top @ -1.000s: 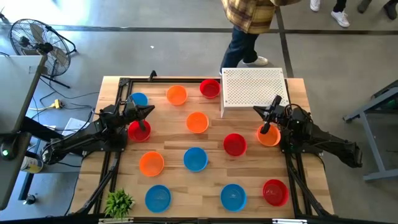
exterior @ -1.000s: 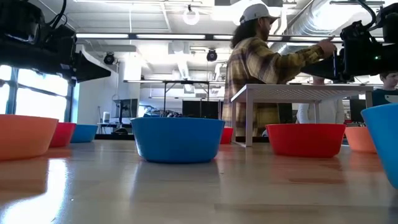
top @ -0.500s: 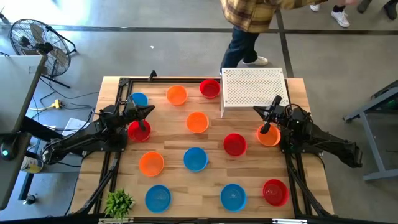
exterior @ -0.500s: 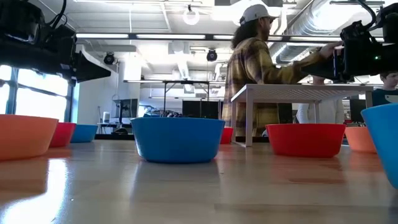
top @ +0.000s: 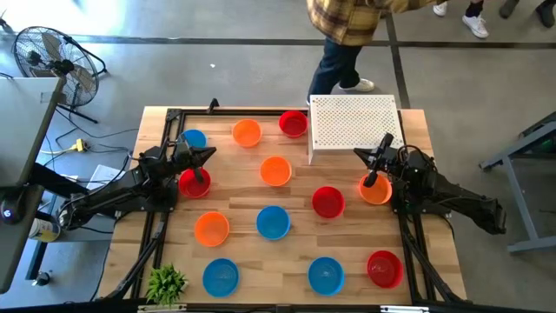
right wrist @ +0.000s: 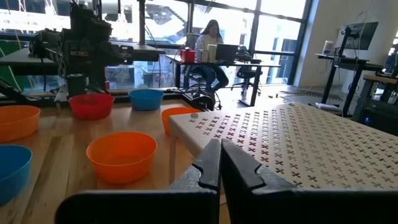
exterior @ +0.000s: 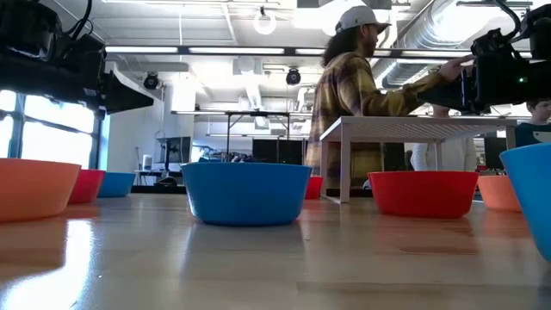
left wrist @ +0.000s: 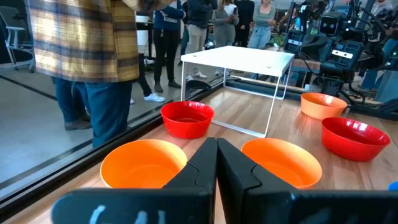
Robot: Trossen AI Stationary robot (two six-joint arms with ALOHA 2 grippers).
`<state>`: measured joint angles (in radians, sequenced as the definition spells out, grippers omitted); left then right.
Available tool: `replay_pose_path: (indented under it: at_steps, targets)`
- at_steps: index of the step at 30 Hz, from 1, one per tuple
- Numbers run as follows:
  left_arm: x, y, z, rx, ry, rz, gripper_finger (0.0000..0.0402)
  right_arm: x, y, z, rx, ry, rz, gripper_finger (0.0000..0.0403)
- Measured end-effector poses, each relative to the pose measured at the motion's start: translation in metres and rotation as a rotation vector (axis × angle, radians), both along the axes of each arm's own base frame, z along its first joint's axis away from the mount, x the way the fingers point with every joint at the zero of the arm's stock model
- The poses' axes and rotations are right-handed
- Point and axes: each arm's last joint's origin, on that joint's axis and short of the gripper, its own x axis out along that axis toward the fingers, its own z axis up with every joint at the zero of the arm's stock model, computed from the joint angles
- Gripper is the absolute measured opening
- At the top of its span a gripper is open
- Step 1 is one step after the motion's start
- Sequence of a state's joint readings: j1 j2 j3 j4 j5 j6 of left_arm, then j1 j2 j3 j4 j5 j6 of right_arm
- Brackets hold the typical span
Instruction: Pick & Place Mini bowls
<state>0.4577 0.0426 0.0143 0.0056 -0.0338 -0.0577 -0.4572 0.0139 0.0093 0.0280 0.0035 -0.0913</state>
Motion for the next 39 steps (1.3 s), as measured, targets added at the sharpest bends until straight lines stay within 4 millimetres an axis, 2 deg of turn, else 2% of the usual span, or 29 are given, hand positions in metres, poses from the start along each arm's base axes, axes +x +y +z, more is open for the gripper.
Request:
replay_pose_path:
  at_steps: [9, 14, 17, 20, 25, 31, 39]
  targets:
    - [0.000, 0.000, 0.000, 0.000, 0.000, 0.000, 0.0001, -0.001, 0.000, 0.008, -0.074, -0.052, -0.016, 0.0000]
    - [0.000, 0.000, 0.000, -0.029, -0.012, -0.020, 0.0001, -0.001, 0.003, 0.018, -0.040, -0.183, 0.087, 0.0000]
    - [0.001, -0.001, -0.001, -0.051, -0.018, -0.041, 0.0001, -0.003, 0.004, 0.026, -0.069, -0.269, 0.106, 0.0000]
    - [0.001, -0.001, -0.001, -0.051, -0.018, -0.043, 0.0001, -0.004, 0.008, 0.034, -0.090, -0.345, 0.200, 0.0000]
    - [0.001, -0.001, -0.001, -0.074, -0.030, -0.045, 0.0001, -0.007, 0.012, 0.053, -0.095, -0.367, 0.291, 0.0000]
    - [0.001, -0.001, -0.001, -0.074, -0.030, -0.046, 0.0001, 0.003, 0.015, 0.080, -0.099, -0.251, 0.314, 0.0000]
    - [0.001, -0.001, -0.001, -0.074, -0.030, -0.048, 0.0001, 0.042, 0.018, 0.092, -0.025, -0.011, 0.289, 0.0000]
